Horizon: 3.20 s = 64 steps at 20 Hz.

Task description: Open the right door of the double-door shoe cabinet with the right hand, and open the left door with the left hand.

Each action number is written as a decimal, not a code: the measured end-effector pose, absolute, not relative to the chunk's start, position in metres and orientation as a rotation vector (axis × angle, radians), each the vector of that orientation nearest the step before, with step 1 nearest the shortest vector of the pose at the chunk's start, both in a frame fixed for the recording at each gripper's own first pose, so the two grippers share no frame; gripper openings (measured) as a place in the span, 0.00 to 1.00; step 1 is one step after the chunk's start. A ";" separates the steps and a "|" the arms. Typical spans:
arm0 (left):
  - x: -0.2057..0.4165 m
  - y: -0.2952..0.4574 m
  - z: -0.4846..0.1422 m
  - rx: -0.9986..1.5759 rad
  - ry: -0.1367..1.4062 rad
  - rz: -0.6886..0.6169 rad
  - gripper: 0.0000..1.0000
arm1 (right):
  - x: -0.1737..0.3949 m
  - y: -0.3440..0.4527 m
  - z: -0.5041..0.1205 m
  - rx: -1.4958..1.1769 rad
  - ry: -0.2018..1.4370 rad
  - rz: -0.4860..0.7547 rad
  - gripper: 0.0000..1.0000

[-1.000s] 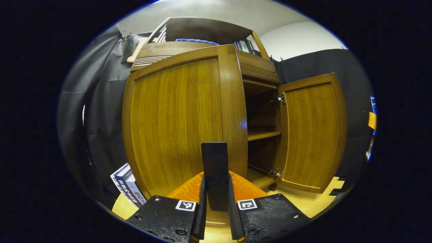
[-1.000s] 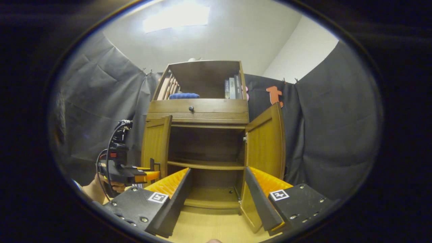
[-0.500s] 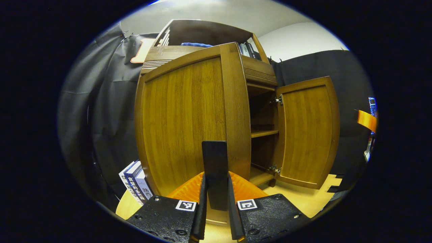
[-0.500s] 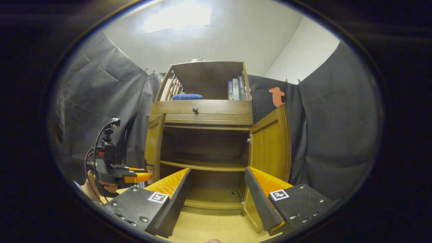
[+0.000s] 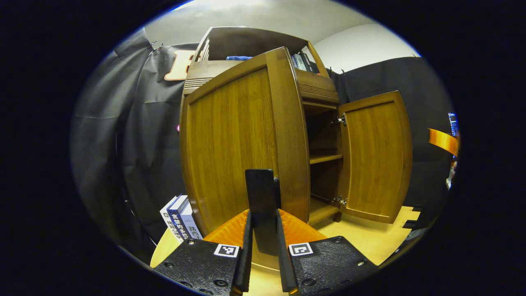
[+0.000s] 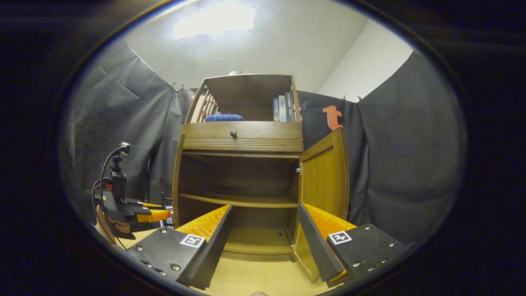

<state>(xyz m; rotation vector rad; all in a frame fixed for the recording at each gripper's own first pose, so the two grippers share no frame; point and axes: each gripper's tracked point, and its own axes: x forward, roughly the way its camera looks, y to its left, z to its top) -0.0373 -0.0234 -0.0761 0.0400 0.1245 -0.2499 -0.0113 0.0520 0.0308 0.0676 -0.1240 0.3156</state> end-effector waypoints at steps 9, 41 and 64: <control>-0.059 0.008 -0.085 0.065 0.156 -0.201 0.31 | -0.007 0.064 0.020 0.088 -0.095 0.327 0.94; -0.082 0.160 -0.080 0.048 0.149 -0.157 0.22 | -0.004 0.119 -0.002 0.080 -0.039 0.409 0.93; -0.145 0.050 0.025 0.008 -0.029 -0.067 0.56 | -0.023 0.078 0.030 0.129 -0.109 0.368 0.93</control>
